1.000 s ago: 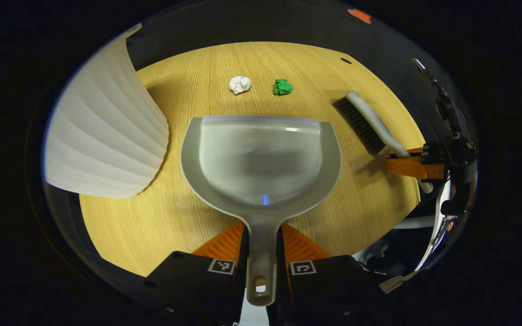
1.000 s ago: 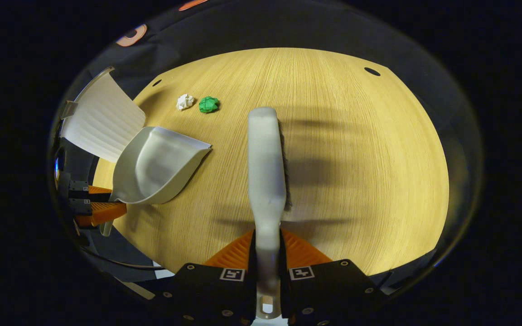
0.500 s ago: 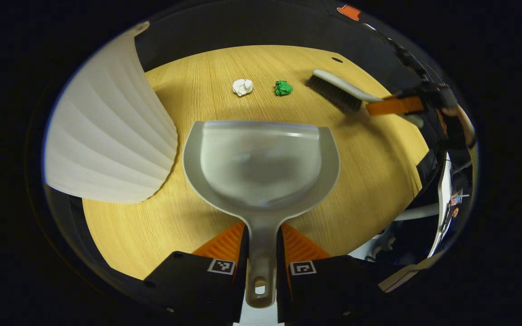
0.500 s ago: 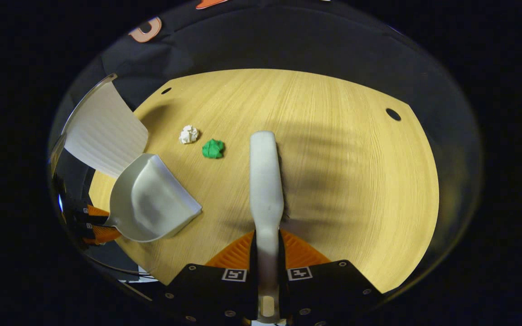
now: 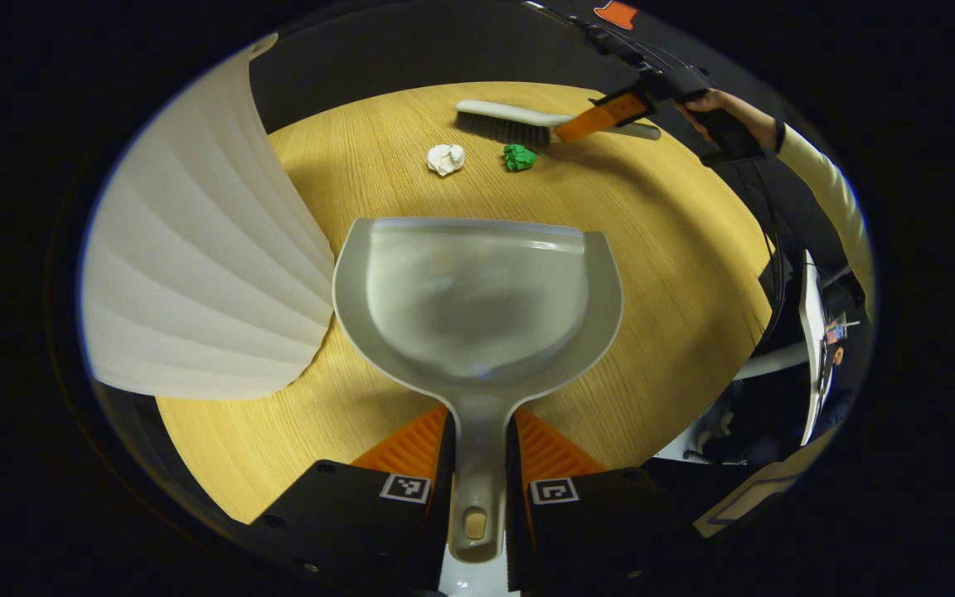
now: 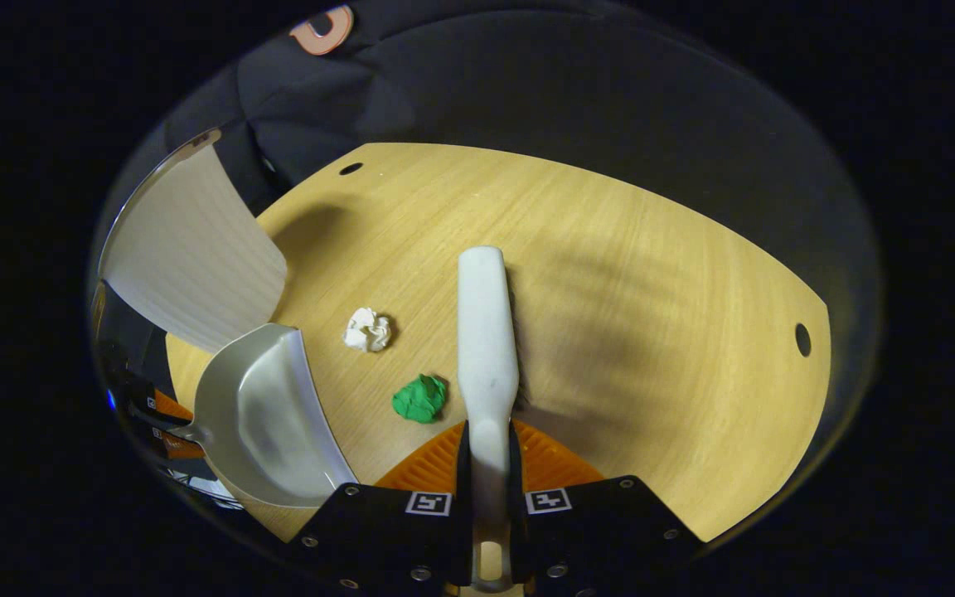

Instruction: Pick up the small broom and dustpan from the desktop, sweep the trash into the dustpan with the broom, and then empty the trash into the garbage bin.

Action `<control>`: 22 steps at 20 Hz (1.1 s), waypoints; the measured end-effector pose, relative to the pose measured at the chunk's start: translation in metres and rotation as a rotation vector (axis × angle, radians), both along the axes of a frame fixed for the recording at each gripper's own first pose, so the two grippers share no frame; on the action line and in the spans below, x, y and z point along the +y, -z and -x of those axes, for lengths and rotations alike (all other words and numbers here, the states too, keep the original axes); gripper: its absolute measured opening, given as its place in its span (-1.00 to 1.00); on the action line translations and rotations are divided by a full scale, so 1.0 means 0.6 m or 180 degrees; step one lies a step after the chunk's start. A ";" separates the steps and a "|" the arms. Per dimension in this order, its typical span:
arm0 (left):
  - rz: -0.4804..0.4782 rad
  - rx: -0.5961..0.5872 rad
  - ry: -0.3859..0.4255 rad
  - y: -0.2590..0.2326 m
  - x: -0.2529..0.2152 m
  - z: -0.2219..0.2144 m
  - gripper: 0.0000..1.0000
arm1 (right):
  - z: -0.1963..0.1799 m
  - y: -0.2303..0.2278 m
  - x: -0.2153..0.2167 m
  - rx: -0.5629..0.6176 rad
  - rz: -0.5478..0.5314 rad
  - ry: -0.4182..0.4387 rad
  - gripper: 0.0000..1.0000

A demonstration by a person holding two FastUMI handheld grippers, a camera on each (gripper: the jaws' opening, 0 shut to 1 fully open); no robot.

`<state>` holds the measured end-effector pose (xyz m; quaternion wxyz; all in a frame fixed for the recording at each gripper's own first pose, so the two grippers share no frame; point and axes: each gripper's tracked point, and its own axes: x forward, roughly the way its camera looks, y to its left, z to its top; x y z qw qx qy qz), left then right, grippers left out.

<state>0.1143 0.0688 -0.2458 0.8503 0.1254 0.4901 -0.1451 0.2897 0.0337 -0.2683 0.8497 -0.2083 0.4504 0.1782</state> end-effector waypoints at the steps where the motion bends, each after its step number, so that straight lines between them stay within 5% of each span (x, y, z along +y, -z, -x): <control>1: -0.0019 -0.0005 0.0038 0.000 0.002 -0.002 -0.41 | 0.005 0.003 0.012 0.0047 -0.0033 -0.0094 -0.65; 15: -0.0039 -0.0057 0.0225 0.004 0.010 -0.007 -0.41 | 0.174 -0.006 0.129 0.0687 -0.0124 -0.1210 -0.65; 18: -0.0013 -0.0099 0.0206 0.005 0.006 -0.009 -0.41 | 0.230 0.023 0.136 0.0827 -0.0165 -0.1248 -0.65; 22: -0.0011 -0.0149 0.0168 0.006 0.006 -0.011 -0.41 | 0.194 -0.006 0.121 0.0500 -0.0412 -0.0781 -0.65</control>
